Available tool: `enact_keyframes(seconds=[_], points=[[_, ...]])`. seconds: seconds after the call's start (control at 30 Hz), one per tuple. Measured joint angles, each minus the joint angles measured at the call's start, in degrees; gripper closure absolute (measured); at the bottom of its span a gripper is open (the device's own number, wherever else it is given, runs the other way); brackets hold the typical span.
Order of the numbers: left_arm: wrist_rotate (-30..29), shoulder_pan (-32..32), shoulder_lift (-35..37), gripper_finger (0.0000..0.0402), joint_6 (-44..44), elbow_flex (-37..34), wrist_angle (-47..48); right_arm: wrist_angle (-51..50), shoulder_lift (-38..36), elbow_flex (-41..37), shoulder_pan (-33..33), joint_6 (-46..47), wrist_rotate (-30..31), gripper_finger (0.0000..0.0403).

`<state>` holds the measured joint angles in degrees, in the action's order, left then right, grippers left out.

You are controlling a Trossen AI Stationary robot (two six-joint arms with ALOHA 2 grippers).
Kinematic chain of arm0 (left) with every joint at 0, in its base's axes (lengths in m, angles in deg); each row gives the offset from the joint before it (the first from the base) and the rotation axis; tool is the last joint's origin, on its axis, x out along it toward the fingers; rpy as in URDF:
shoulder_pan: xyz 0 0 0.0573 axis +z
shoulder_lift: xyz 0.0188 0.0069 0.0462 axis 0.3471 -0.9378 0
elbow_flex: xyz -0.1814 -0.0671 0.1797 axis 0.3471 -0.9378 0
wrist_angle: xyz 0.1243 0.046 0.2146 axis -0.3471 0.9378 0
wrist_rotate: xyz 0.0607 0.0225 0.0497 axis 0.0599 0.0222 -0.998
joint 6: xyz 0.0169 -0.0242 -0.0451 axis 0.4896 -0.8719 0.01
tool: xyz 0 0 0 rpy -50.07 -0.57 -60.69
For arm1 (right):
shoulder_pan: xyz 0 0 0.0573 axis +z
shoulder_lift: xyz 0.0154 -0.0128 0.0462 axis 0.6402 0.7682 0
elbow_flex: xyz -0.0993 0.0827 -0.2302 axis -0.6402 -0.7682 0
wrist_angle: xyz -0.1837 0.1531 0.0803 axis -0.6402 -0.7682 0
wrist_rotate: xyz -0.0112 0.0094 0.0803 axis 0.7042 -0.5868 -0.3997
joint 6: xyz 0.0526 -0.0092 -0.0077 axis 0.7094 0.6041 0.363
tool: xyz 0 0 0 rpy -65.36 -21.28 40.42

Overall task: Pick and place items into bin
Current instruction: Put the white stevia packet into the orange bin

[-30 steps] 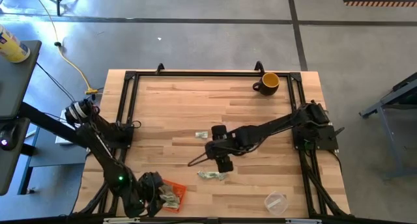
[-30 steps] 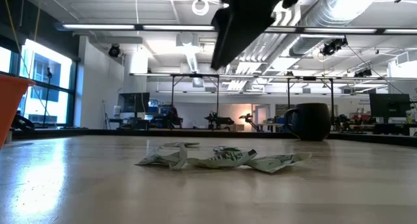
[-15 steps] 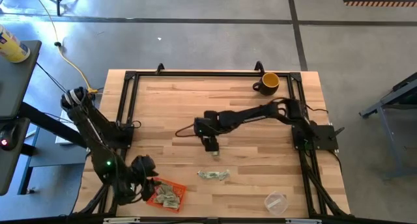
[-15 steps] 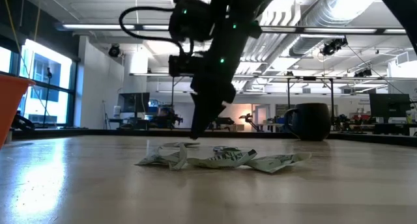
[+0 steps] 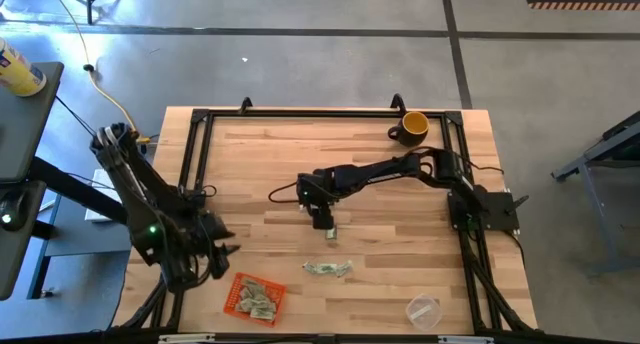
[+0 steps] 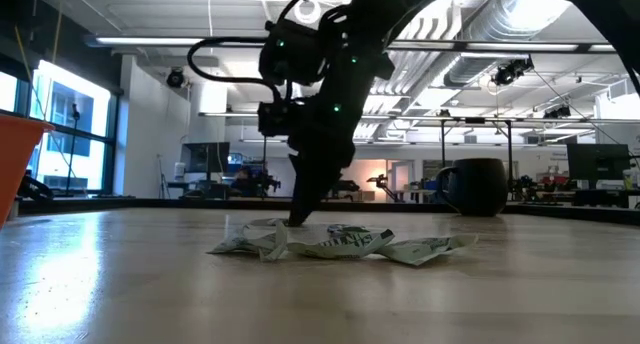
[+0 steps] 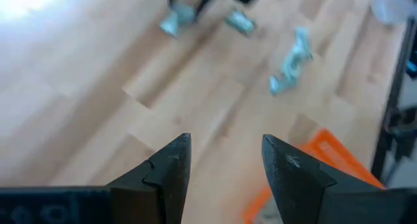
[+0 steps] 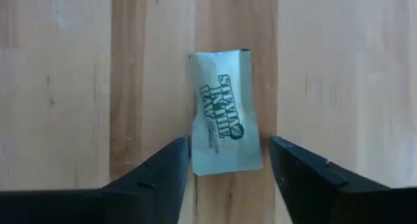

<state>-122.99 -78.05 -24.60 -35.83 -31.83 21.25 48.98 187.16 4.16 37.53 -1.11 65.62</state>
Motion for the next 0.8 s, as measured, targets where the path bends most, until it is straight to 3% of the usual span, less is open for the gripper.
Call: enact_keyframes(seconds=[0.17,0.4,0.53,0.73,0.8], points=[[-5.6,0.0,3.6,0.0179,-2.2,0.0,5.1,0.2,1.9,0.2,0.4,1.7,-1.1,0.0264],[-9.0,0.0,5.6,0.0179,0.6,0.0,6.9,-0.3,0.4,0.0,0.5,2.1,-2.0,0.0391],[-12.8,0.0,5.4,0.0179,3.0,-1.8,4.8,0.1,-1.9,-0.4,0.4,5.7,-2.4,0.0382],[-9.5,4.7,5.6,0.0179,-9.4,-10.2,-4.7,3.2,-8.0,-0.2,1.1,9.5,-0.8,0.0396],[-9.7,6.5,5.6,0.0179,-9.5,-12.7,-11.6,3.6,-9.0,-0.2,2.1,10.0,-1.1,0.0395]])
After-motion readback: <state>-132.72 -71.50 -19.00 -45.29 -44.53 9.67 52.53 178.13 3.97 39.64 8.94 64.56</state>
